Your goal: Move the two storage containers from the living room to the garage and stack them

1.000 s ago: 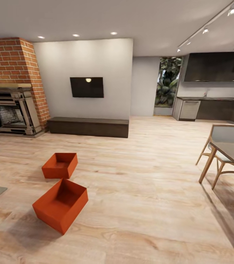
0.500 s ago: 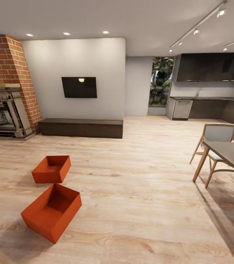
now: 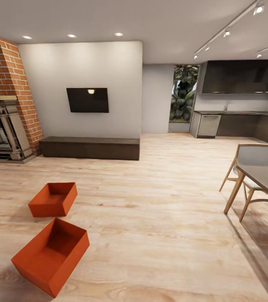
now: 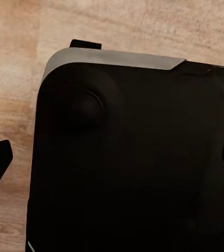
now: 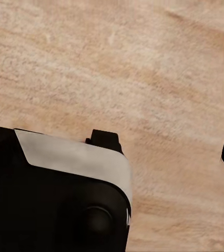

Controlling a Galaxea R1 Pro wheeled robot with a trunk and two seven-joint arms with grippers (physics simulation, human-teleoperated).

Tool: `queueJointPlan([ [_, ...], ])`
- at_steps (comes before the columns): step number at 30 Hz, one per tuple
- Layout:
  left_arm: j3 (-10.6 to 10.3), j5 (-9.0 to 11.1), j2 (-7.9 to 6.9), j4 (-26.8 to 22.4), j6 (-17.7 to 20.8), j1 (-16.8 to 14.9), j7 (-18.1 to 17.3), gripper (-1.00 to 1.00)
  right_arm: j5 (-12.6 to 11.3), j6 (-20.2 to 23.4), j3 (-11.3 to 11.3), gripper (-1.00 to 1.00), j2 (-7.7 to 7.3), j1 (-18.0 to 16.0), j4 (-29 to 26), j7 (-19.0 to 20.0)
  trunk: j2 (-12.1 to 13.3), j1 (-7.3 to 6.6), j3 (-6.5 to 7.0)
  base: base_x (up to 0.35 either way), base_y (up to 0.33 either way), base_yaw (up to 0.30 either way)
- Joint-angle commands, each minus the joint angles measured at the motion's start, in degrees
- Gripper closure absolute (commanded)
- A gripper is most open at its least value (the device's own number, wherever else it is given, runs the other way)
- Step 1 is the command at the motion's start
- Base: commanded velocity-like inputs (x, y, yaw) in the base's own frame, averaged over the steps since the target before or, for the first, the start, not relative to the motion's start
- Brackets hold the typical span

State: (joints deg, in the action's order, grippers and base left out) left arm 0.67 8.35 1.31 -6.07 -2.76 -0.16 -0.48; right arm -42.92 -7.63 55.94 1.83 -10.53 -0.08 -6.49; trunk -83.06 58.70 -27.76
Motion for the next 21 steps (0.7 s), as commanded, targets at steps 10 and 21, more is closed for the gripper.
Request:
queueJointPlan([
  [10, 0.0, 0.4, 0.01, 0.0, -0.2, 0.0, 0.0, -1.00, -0.3, -0.1, 0.6, -1.00, 0.04, 0.0, 0.0, -0.2, 0.0, 0.03, -0.05, 0.322, 0.000, 0.000],
  [21, 0.0, 0.4, 0.01, 0.0, -0.2, 0.0, 0.0, -1.00, -0.2, -0.1, 0.6, -1.00, 0.10, 0.0, 0.0, -0.2, 0.0, 0.03, -0.05, 0.322, 0.000, 0.000],
])
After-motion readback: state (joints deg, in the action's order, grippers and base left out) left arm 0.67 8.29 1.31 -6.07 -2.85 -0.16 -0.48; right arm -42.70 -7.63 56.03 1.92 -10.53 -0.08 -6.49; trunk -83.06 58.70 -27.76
